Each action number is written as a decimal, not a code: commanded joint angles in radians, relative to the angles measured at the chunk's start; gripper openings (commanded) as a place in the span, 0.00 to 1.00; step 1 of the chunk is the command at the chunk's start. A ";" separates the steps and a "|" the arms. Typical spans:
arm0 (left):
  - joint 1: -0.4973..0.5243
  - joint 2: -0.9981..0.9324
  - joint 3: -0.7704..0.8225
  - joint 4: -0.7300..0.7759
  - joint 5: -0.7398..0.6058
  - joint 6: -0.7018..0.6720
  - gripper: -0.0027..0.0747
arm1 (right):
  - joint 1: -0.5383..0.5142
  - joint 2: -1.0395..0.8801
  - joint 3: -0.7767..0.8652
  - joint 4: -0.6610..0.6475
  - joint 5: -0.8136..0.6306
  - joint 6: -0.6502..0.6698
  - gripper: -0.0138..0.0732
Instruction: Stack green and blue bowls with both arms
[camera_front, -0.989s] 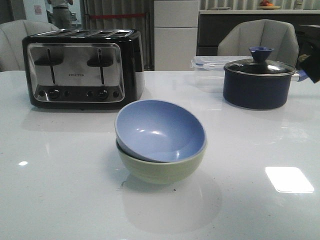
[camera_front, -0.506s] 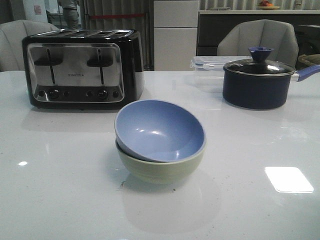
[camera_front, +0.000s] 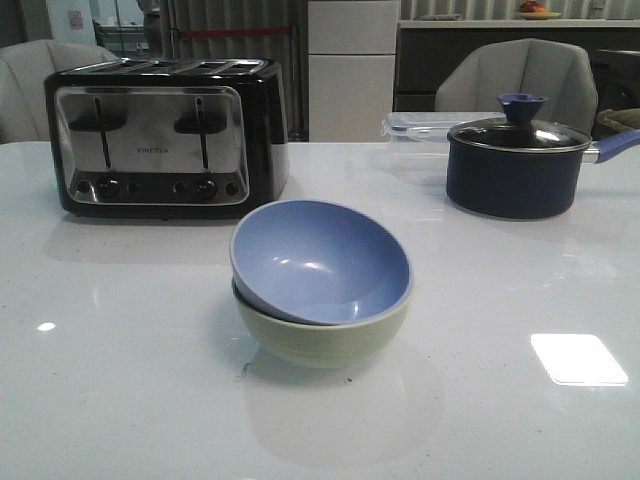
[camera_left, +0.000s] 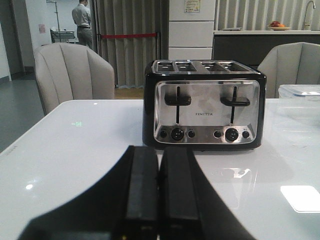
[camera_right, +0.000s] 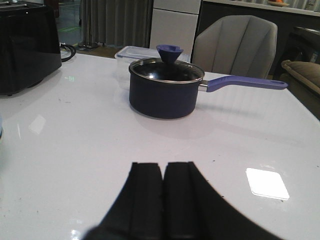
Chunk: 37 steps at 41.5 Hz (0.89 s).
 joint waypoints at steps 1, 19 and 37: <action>0.002 -0.019 0.004 -0.010 -0.094 0.001 0.16 | -0.007 -0.020 -0.006 -0.011 -0.114 -0.013 0.22; 0.002 -0.019 0.004 -0.010 -0.094 0.001 0.16 | -0.007 -0.021 -0.004 -0.028 -0.215 0.117 0.22; 0.002 -0.019 0.004 -0.010 -0.094 0.001 0.16 | -0.007 -0.021 -0.004 -0.028 -0.214 0.117 0.22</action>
